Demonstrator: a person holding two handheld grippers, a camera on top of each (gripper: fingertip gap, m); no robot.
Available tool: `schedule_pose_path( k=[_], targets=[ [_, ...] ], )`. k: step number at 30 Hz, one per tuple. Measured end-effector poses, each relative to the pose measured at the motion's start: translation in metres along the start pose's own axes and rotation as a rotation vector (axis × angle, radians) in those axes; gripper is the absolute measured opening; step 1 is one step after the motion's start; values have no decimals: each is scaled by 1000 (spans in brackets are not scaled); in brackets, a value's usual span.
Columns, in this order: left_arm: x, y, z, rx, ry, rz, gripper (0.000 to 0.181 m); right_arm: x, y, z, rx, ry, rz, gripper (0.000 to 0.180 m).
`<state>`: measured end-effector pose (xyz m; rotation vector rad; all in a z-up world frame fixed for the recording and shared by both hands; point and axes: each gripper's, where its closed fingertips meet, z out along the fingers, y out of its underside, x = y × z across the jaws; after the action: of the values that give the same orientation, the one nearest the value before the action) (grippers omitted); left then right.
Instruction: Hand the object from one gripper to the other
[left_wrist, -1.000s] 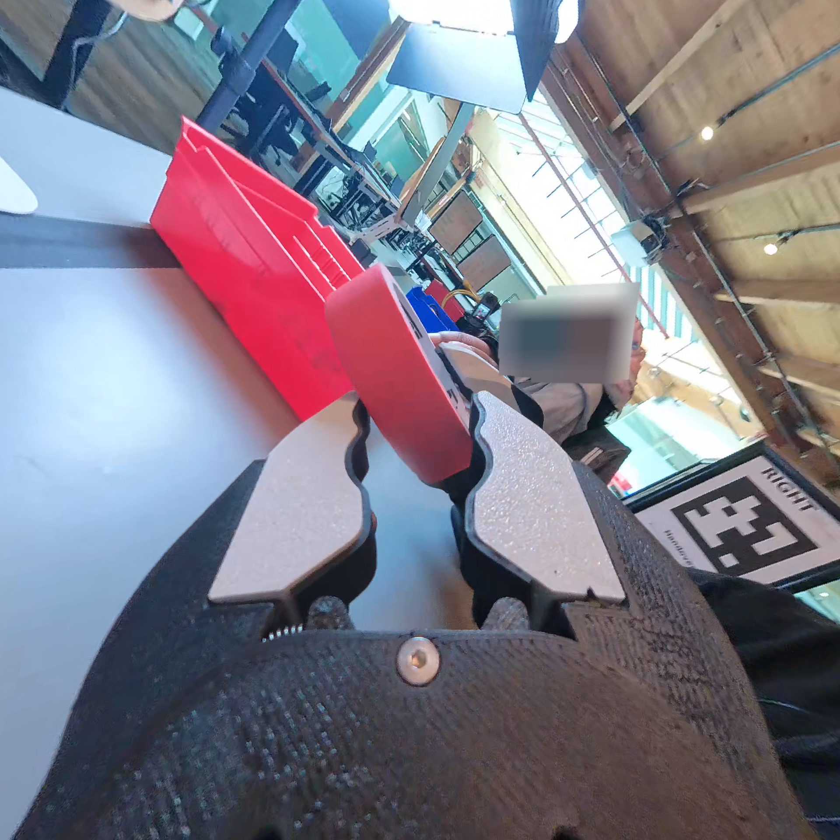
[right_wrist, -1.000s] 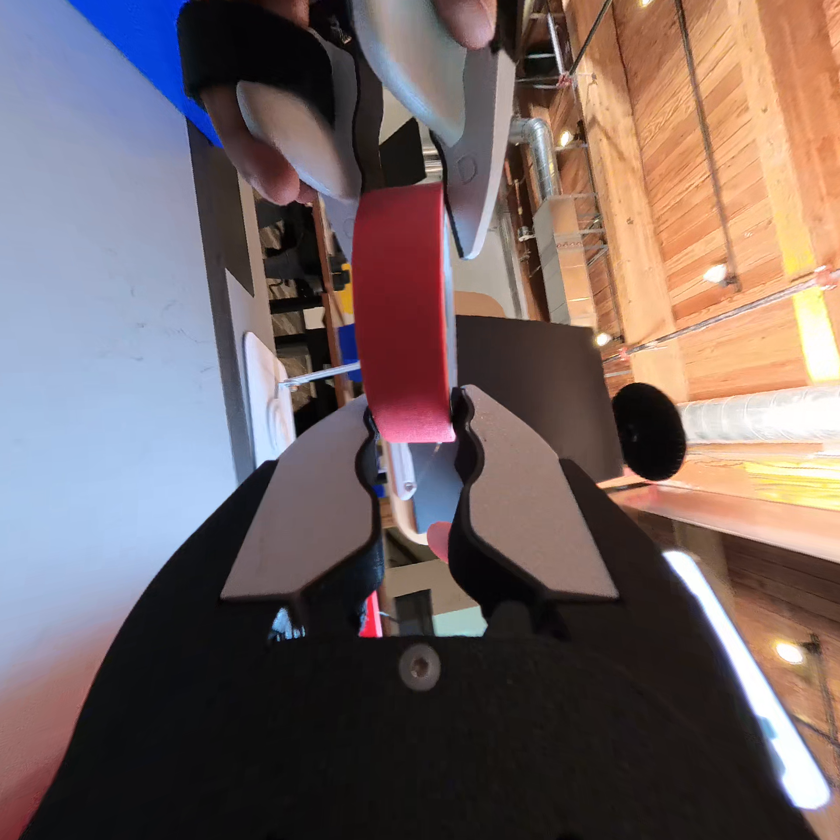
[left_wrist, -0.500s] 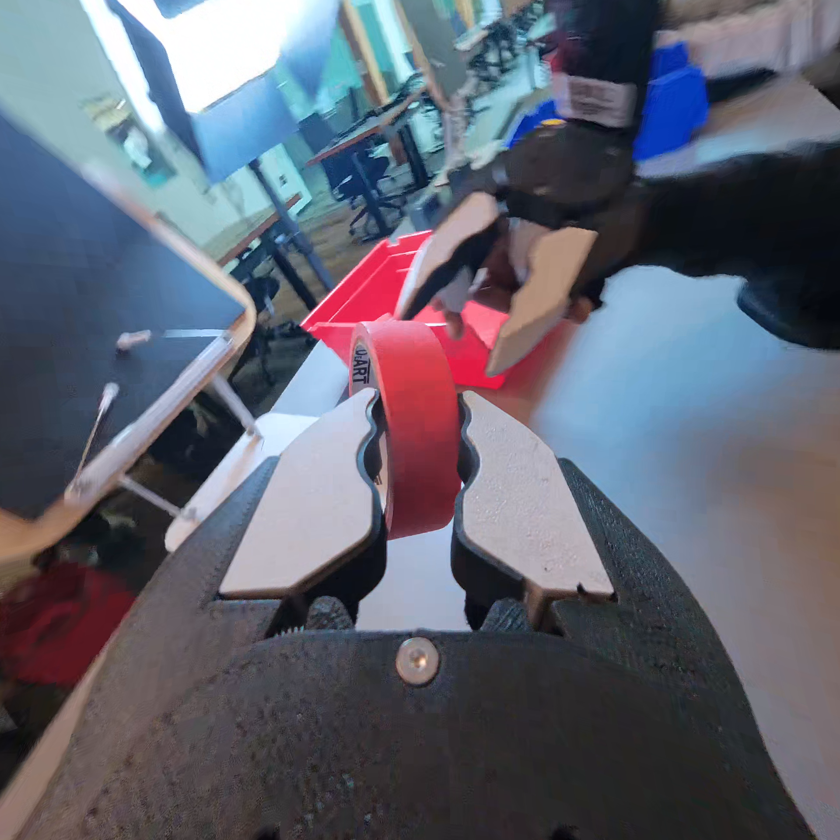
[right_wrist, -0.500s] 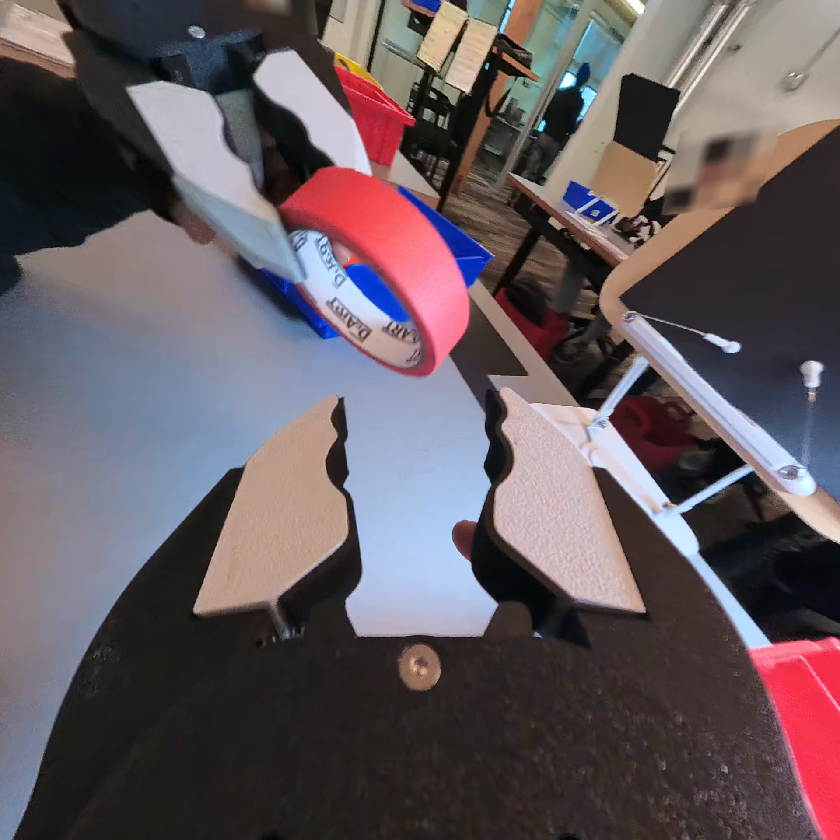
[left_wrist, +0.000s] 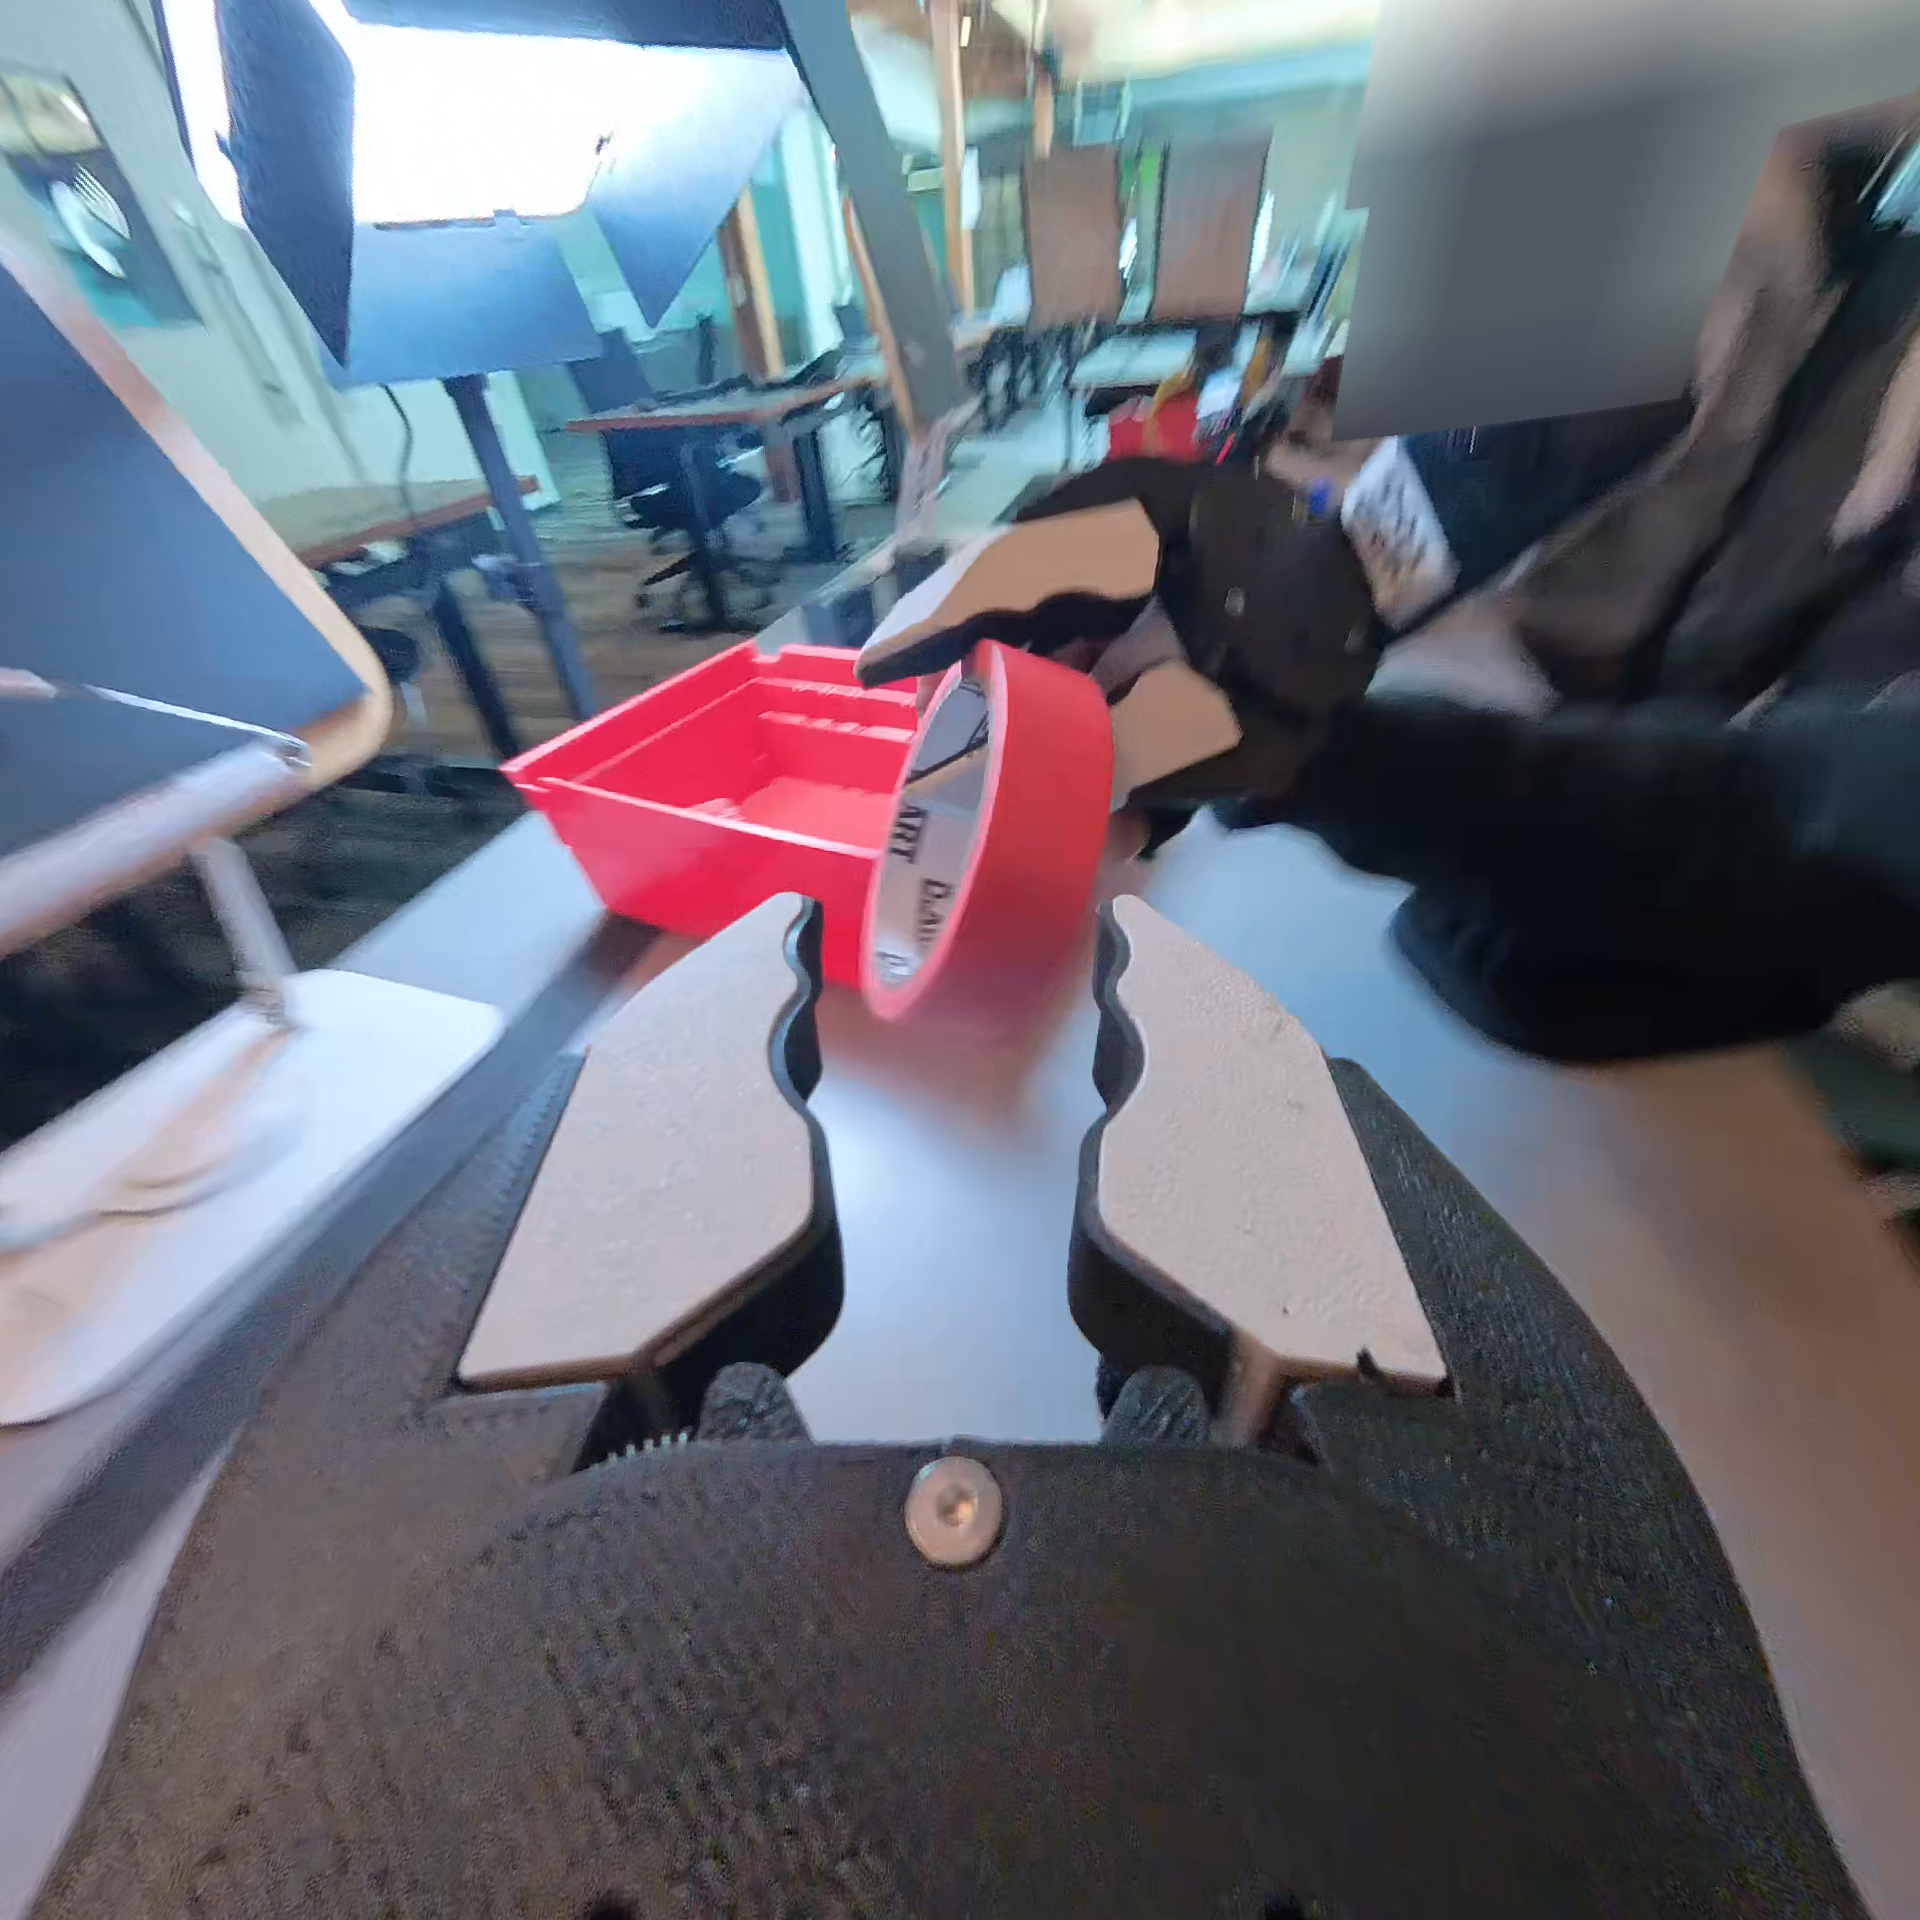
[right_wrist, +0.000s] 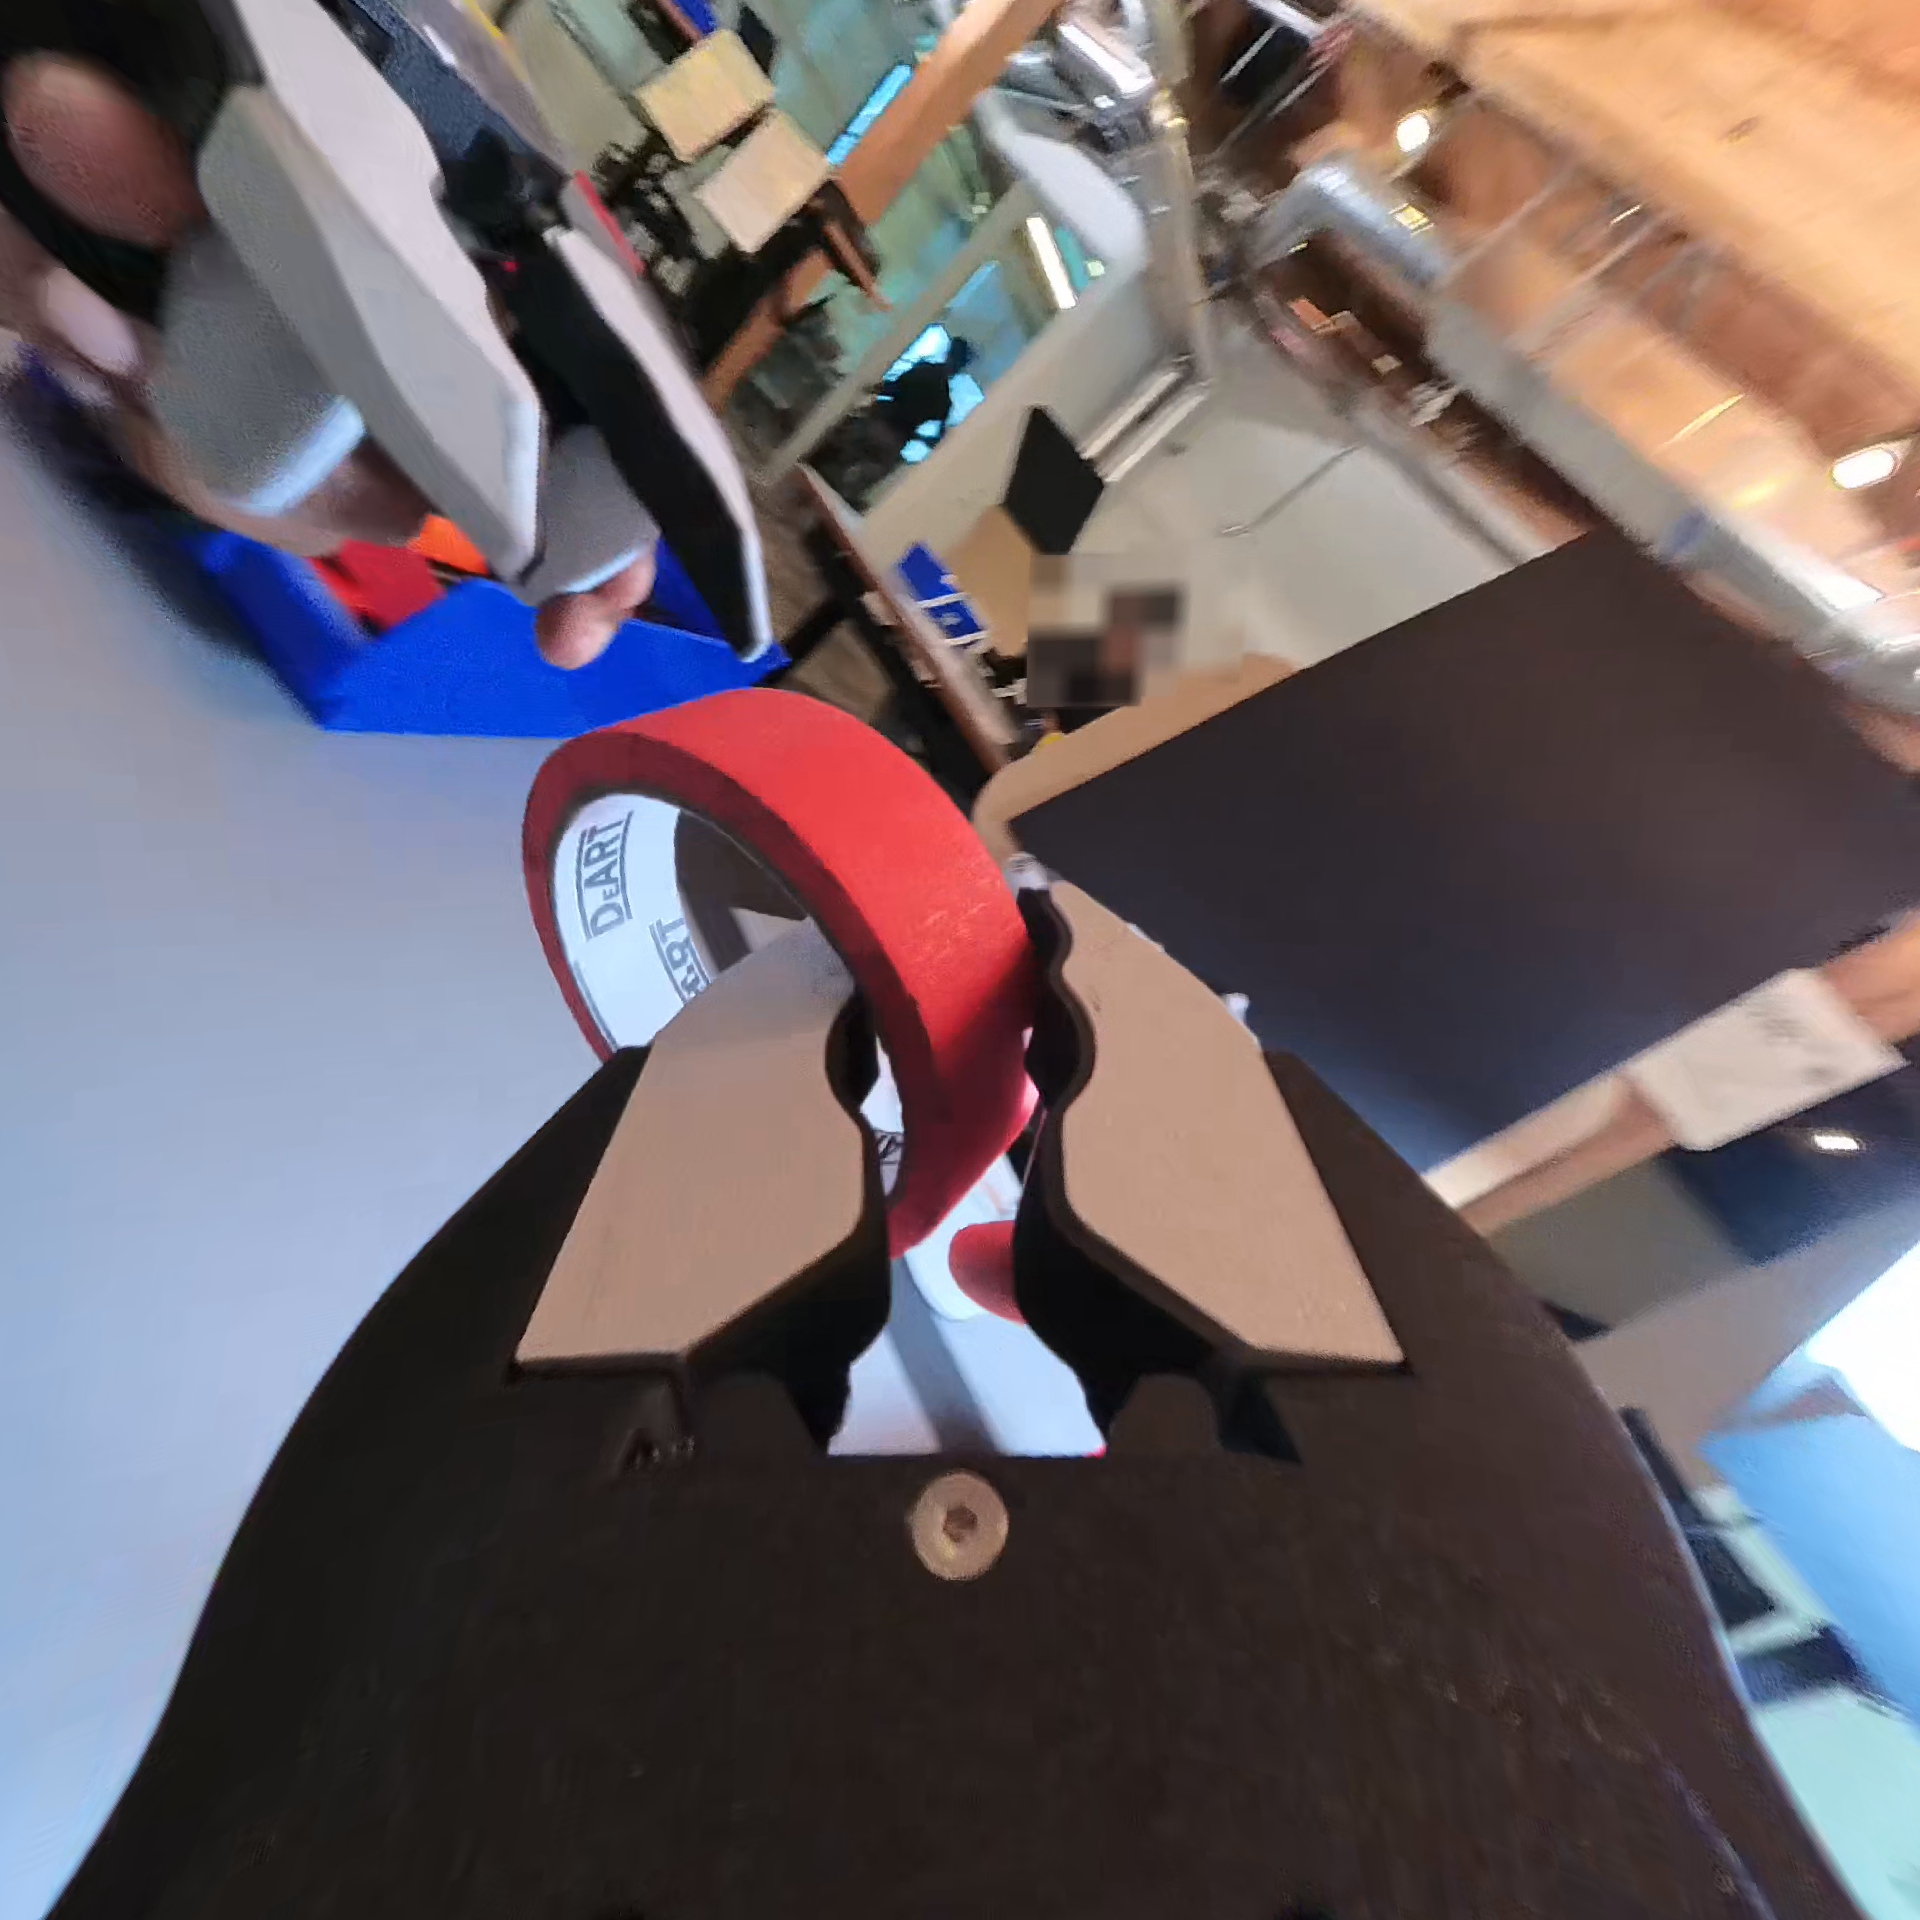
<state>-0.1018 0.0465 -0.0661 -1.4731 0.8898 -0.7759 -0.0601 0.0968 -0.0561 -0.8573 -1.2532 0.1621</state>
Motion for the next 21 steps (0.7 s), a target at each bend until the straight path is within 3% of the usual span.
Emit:
schedule_pose_path(
  k=[5, 9, 14, 21],
  targets=[
    [-11, 8, 8, 143, 176, -524, 52, 15, -17, -9, 33, 153, -211, 25],
    [-1, 6, 16, 257, 415, -869, 58, 8, -45, -15, 114, 238, -433, 25],
    [12, 7, 20, 251, 525, -951, 64, -14, -65, -17, 189, 244, -612, 25],
    [29, 25, 29, 118, 605, -1002, 52, -25, -78, -19, 232, 257, -685, 18]
  ],
)
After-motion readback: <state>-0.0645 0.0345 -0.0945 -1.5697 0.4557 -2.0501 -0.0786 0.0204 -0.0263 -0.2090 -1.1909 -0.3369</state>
